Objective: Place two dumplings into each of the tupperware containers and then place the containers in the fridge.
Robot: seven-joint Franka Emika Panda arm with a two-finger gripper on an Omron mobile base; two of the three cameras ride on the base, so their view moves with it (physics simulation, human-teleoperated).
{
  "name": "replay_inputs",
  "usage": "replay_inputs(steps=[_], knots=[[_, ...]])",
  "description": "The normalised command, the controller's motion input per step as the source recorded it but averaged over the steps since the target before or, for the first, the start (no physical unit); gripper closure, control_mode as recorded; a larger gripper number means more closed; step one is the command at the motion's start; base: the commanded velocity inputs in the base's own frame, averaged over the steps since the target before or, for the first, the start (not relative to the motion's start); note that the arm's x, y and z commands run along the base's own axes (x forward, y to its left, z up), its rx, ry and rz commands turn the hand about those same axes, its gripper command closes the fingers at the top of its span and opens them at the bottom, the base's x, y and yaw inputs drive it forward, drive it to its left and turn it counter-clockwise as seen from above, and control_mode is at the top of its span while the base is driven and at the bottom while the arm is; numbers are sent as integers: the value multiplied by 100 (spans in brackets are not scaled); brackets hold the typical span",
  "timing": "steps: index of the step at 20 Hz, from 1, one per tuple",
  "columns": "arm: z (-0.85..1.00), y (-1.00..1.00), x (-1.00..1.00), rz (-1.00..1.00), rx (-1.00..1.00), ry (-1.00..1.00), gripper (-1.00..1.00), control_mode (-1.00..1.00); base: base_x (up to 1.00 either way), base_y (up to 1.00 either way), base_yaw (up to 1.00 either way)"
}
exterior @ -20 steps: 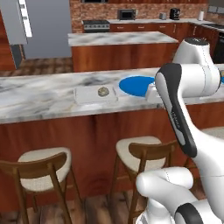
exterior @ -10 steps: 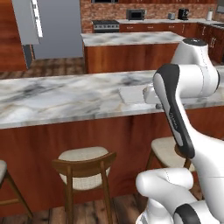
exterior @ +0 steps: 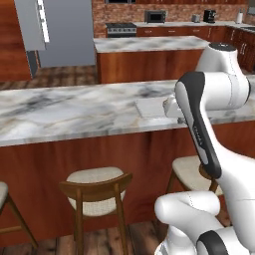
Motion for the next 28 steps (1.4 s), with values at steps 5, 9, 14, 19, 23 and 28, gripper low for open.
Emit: replay_inputs(steps=[5,9,14,19,23,28], knots=[[0,0,57,0,0,0,100,-100,29,0,0],[0,1,100,0,0,0,100,-100,0,0,0],[0,3,100,0,0,0,100,-100,0,0,0],[0,1,100,0,0,3,100,-100,0,0,0],[0,0,100,0,2,1,100,-100,0,0,0],[-17,0,96,0,0,0,100,-100,0,0,0]])
